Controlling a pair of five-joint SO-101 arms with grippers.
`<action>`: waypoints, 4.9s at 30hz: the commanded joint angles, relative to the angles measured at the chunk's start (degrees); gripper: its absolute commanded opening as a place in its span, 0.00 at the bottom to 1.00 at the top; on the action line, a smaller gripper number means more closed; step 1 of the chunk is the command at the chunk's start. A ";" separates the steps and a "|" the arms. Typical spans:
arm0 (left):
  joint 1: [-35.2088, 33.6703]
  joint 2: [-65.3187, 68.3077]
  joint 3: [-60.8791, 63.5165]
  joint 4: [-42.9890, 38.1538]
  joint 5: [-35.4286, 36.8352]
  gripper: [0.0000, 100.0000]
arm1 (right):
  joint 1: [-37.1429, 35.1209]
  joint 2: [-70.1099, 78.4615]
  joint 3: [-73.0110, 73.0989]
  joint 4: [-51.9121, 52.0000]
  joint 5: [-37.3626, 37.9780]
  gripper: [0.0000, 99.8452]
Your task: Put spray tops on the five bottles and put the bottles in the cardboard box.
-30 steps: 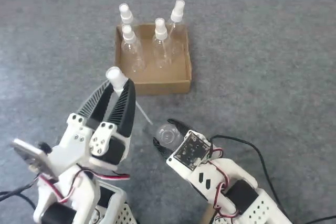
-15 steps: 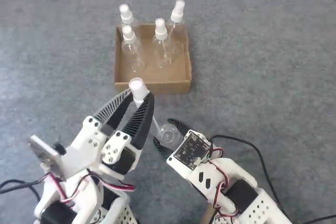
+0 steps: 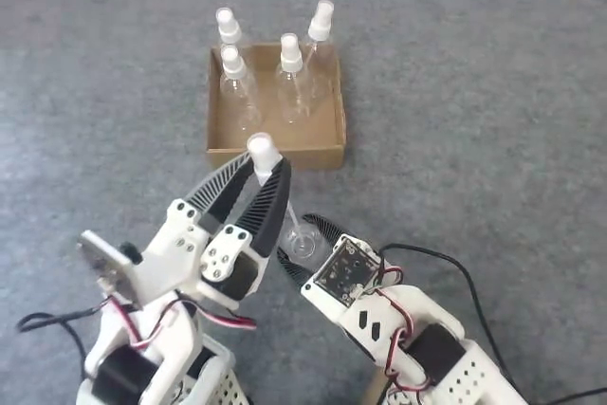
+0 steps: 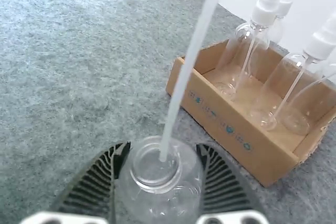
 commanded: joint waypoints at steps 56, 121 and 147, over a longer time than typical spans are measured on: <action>14.51 -1.05 10.07 9.41 -15.03 0.15 | 7.25 -0.40 -4.66 2.15 0.18 0.01; 4.92 -1.14 1.63 16.18 -17.23 0.11 | 10.51 -0.40 -4.75 1.98 -2.55 0.01; -40.97 -1.14 8.13 -3.78 0.62 0.12 | 15.34 0.31 -11.34 8.92 -4.04 0.01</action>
